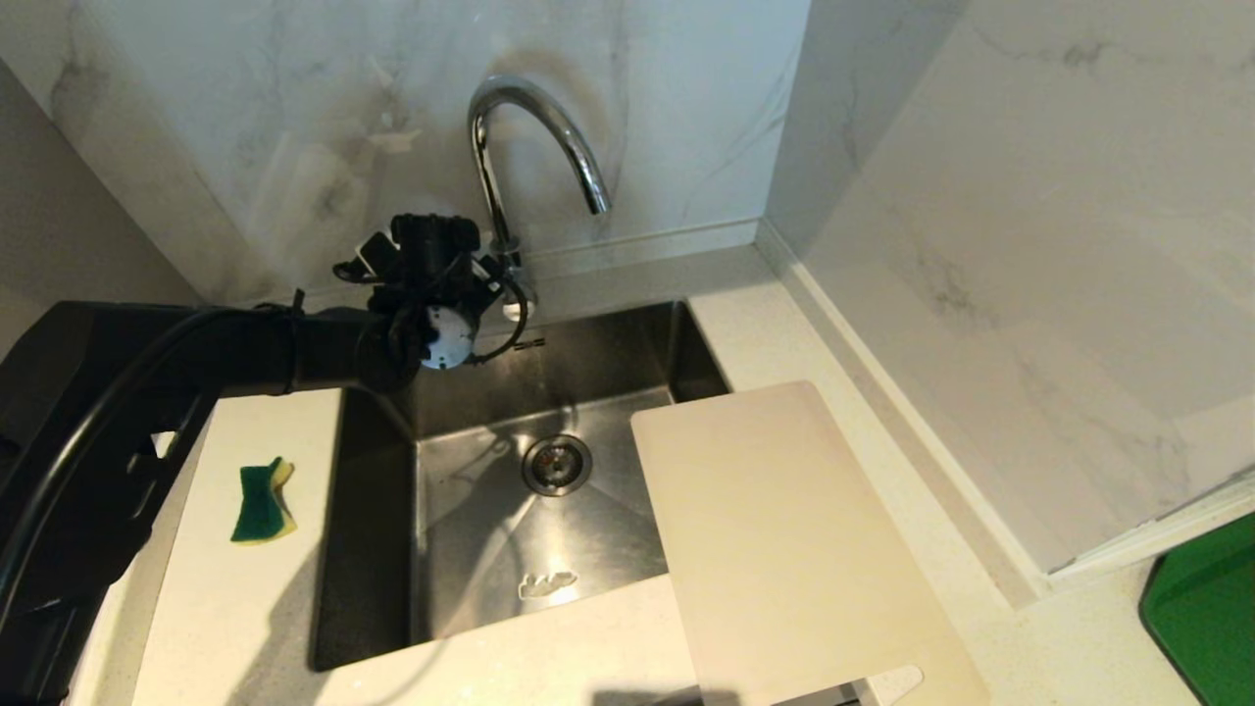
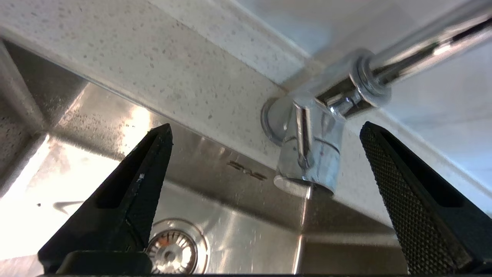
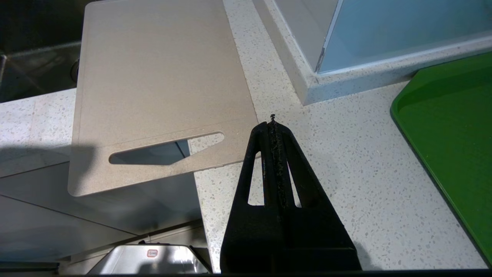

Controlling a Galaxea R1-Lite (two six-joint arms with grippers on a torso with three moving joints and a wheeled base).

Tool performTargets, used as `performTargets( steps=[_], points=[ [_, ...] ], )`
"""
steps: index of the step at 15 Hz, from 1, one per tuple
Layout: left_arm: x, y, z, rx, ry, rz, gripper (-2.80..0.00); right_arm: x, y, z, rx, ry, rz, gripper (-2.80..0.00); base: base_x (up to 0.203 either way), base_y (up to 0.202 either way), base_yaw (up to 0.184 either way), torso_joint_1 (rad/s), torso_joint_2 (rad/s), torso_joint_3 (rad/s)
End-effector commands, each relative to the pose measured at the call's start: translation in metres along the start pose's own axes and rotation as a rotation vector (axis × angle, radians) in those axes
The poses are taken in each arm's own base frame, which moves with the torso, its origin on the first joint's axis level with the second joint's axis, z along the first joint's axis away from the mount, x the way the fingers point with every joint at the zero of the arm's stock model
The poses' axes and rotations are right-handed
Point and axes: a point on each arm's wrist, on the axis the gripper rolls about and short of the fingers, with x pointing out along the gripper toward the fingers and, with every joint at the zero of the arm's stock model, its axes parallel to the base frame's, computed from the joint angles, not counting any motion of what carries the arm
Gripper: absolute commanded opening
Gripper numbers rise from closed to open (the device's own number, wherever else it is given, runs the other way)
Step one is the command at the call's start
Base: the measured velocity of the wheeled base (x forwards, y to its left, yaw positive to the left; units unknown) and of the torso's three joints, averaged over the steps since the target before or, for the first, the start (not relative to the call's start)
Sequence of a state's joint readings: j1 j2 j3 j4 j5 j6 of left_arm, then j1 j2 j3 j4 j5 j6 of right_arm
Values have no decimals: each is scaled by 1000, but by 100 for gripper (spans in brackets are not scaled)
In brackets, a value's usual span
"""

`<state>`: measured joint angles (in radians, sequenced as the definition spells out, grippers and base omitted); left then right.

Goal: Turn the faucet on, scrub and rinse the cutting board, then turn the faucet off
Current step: Turn on the tap

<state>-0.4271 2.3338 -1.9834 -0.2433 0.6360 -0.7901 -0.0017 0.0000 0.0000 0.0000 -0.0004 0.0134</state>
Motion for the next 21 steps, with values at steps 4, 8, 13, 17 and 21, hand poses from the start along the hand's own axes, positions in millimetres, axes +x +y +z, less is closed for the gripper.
performTargets(
  steps=[4,8,13,17,21],
  points=[
    [13,8,-8,-31,-37,-12,0,0,0,0,0,1,0,-280,0,0,0,0,0,0],
    [21,16,-17,-20,-24,-4,0,0,0,0,0,-1,-1,-280,0,0,0,0,0,0],
    [29,24,-23,-20,-30,3,0,0,0,0,0,0,1,-280,0,0,0,0,0,0],
    [34,30,-28,-13,-29,14,0,0,0,0,0,-1,1,-280,0,0,0,0,0,0],
    [37,33,-25,-18,-35,12,0,0,0,0,0,0,1,-280,0,0,0,0,0,0]
  ],
)
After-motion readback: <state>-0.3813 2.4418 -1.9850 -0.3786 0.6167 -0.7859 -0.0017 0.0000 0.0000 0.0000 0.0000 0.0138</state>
